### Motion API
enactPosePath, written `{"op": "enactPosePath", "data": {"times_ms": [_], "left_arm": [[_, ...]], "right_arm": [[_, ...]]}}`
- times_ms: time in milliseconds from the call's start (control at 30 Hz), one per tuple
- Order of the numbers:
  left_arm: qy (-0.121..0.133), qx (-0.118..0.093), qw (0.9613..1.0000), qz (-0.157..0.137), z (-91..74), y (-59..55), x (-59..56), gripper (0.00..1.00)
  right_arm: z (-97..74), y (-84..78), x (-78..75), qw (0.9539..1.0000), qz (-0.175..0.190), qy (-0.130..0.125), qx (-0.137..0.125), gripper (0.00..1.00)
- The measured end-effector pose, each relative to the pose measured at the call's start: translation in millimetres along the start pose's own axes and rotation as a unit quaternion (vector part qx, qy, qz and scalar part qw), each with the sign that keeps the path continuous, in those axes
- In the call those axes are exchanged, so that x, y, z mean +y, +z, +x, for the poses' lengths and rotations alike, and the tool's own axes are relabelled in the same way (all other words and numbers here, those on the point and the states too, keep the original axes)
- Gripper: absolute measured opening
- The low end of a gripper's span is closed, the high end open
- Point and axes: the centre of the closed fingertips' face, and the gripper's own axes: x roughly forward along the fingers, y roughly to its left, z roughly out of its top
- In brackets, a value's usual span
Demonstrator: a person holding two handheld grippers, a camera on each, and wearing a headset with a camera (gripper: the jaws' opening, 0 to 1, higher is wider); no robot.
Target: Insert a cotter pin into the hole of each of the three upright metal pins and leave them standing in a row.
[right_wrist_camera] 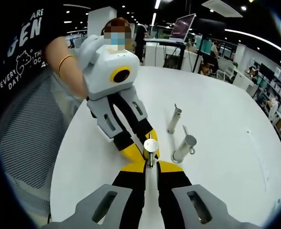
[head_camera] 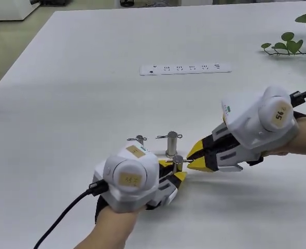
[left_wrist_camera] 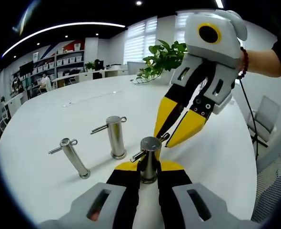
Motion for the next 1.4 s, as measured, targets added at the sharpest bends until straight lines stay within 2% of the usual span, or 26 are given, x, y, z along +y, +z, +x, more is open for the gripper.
{"op": "enactPosePath", "data": {"times_ms": [233, 367, 633, 967, 1100, 1267, 1400], "left_arm": [[0.001, -0.002, 1.0, -0.004, 0.0, -0.1, -0.3, 0.11], [0.004, -0.005, 1.0, -0.005, -0.1, -0.3, -0.2, 0.11], [0.006, -0.013, 0.9996, -0.026, -0.6, -0.7, 0.2, 0.11], [0.0, -0.01, 0.9996, -0.028, -0.2, -1.0, 0.2, 0.11], [0.0, -0.004, 0.9994, -0.035, -0.3, -3.2, 0.8, 0.12], [0.01, 0.009, 0.9994, -0.031, -5.5, -8.8, 5.7, 0.18], [0.012, 0.013, 0.9996, -0.024, -11.1, -9.6, 7.6, 0.25]], "right_arm": [[-6.5, -7.0, -1.1, 0.9999, 0.013, -0.01, 0.003, 0.0], [-6.2, -4.3, -1.0, 0.9996, 0.026, -0.011, -0.007, 0.0], [-4.5, 0.0, 0.6, 0.9996, 0.026, -0.007, -0.009, 0.0], [-3.0, 2.0, 1.6, 0.9995, 0.029, -0.003, -0.009, 0.0], [-2.5, 1.3, -0.8, 0.9995, 0.029, -0.011, -0.008, 0.0], [-2.9, 3.2, -3.2, 0.9987, 0.045, -0.017, -0.016, 0.15], [-1.3, 6.8, -3.1, 0.9977, 0.063, -0.017, -0.02, 0.2]]}}
